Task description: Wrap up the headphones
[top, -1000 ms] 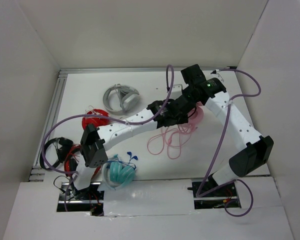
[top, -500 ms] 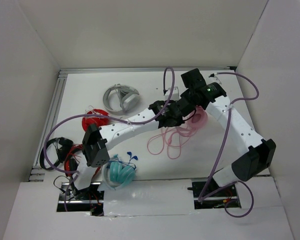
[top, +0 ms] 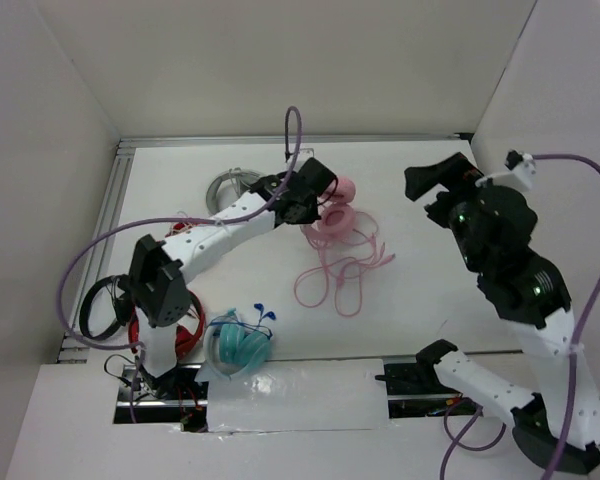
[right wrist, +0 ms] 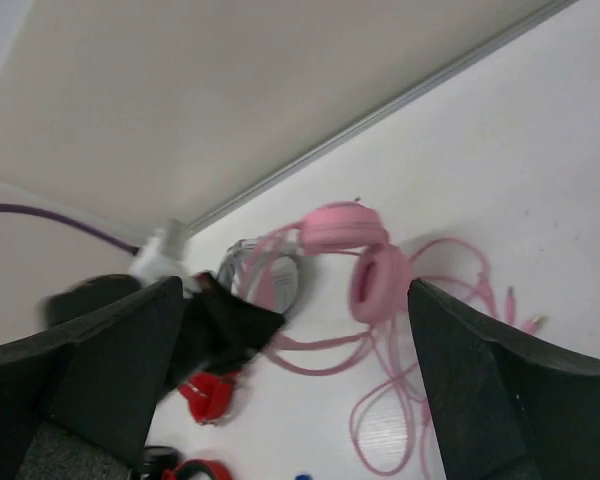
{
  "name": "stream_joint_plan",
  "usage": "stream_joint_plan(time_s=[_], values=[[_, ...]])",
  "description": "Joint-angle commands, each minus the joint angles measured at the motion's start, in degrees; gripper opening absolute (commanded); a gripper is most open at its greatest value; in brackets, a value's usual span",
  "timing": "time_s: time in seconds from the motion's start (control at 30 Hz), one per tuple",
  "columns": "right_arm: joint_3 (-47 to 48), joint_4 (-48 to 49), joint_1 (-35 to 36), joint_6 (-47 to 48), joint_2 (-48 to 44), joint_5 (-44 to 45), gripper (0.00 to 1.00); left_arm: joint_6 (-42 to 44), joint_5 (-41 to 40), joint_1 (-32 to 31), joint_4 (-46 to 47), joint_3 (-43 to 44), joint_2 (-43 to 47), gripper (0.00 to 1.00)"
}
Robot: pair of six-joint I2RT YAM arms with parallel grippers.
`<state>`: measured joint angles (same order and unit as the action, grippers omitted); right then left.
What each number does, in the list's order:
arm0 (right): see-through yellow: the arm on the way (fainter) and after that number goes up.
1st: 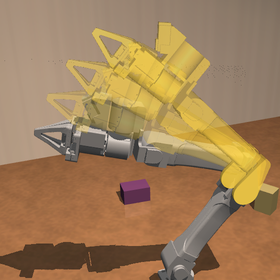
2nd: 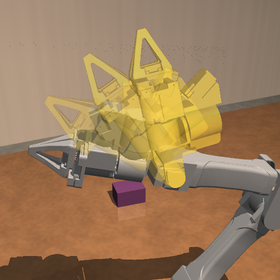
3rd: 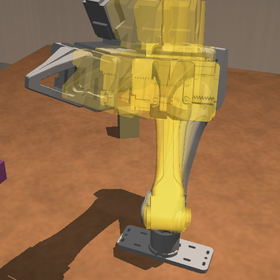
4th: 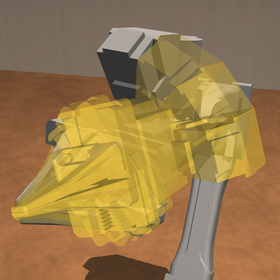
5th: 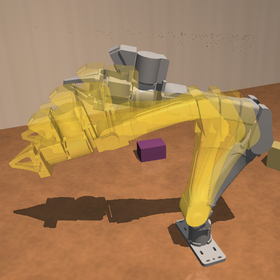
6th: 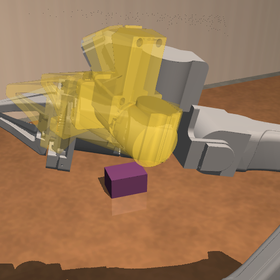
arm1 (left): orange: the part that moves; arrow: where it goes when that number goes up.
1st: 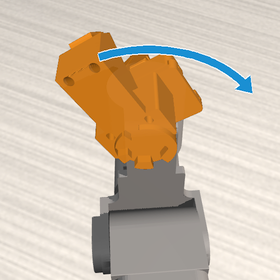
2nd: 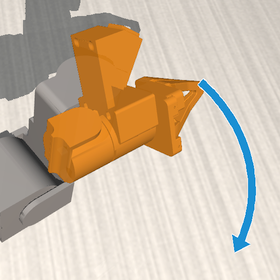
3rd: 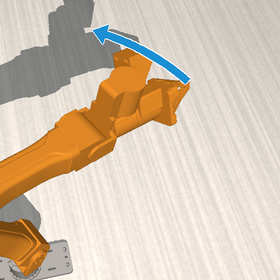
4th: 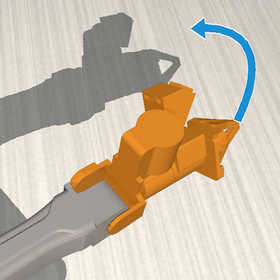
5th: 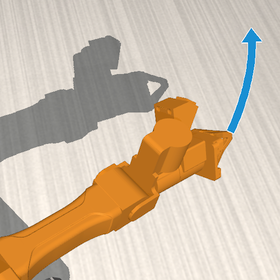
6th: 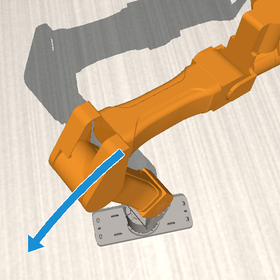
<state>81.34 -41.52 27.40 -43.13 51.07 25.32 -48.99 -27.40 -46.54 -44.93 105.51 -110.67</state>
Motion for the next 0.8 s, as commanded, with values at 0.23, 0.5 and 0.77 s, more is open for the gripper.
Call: stream_joint_plan(time_s=[0.23,0.5,0.77], values=[[-21.63,8.90,-0.24,13.15,-13.09,-0.43,1.00,26.82,15.09,1.98,31.36,-1.10,23.65,0.00],[-47.37,35.51,-0.24,29.93,-20.92,-5.63,1.00,31.06,15.62,2.16,33.24,0.12,29.02,0.00],[-62.16,63.73,-0.42,42.51,-14.07,-17.12,1.00,31.32,18.43,1.81,26.74,11.55,29.99,0.00]])
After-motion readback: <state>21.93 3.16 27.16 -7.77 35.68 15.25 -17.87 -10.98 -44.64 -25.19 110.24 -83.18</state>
